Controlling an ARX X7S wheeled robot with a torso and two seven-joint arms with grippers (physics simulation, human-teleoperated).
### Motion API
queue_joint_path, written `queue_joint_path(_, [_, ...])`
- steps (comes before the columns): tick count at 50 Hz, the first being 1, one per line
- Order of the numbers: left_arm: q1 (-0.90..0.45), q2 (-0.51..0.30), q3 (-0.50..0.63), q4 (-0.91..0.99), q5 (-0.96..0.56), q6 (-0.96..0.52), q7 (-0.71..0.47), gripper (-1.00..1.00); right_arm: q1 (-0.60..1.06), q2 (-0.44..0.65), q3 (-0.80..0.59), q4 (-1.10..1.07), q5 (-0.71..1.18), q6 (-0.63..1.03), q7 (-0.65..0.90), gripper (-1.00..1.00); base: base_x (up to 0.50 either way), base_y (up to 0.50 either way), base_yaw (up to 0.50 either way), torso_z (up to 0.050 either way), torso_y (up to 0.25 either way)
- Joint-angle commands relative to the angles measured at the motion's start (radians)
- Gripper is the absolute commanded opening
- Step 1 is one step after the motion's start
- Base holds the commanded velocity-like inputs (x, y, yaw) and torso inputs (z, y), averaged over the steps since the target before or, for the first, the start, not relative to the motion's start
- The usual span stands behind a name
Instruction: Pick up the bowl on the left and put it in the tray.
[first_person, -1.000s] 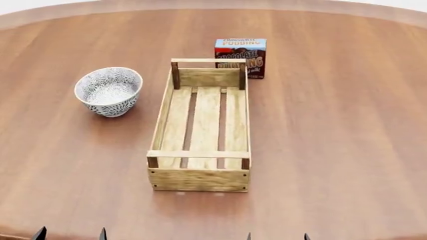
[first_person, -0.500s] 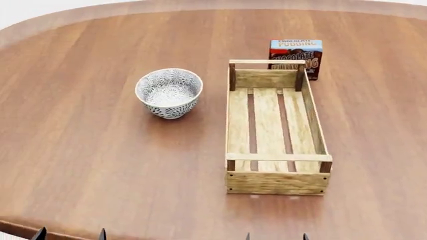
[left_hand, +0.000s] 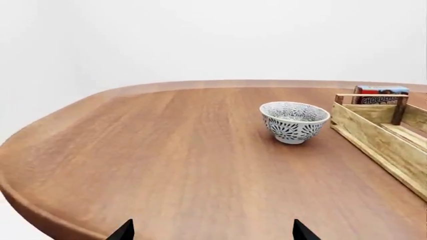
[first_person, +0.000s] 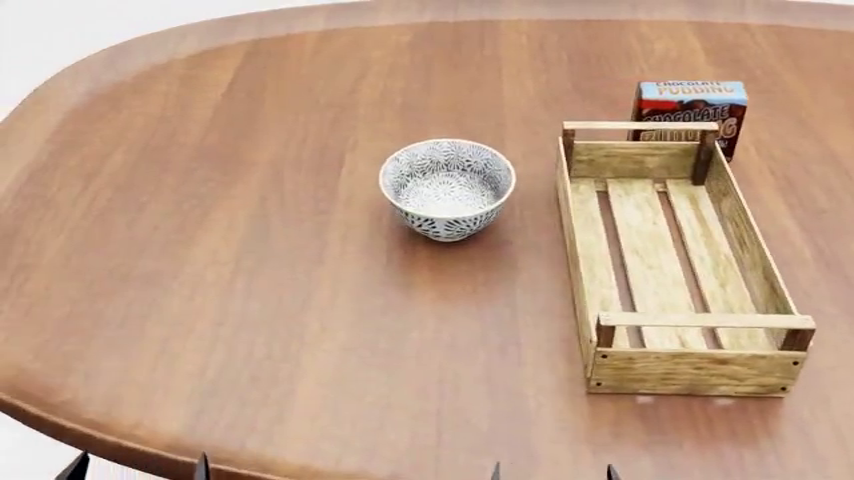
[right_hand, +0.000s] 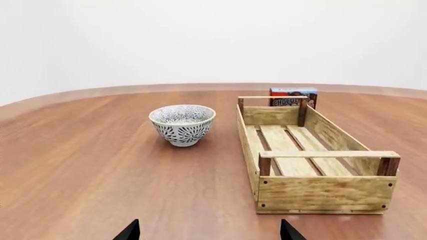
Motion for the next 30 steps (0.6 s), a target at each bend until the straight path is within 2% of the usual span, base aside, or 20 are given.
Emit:
queue_joint_path(1, [-0.002,-0.007,0.013,0.000,-0.011,-0.002,-0.009,1.00,0.000,0.012,-0.013,-0.001,0.009,-0.007,0.007,1.00,0.00,0.00,0.00,0.000,0.000])
queue_joint_path(10, [0.000,-0.012,0.022,-0.006,-0.016,0.003,-0.015,1.00,-0.007,0.018,-0.015,-0.007,0.021,-0.019,0.015,1.00,0.04,0.00,0.00,0.000,0.000])
queue_joint_path(30, [-0.003,-0.024,0.034,-0.016,-0.033,0.012,-0.027,1.00,-0.003,0.029,-0.031,0.001,0.029,-0.029,0.033,1.00,0.50,-0.03,0.00,0.000,0.000])
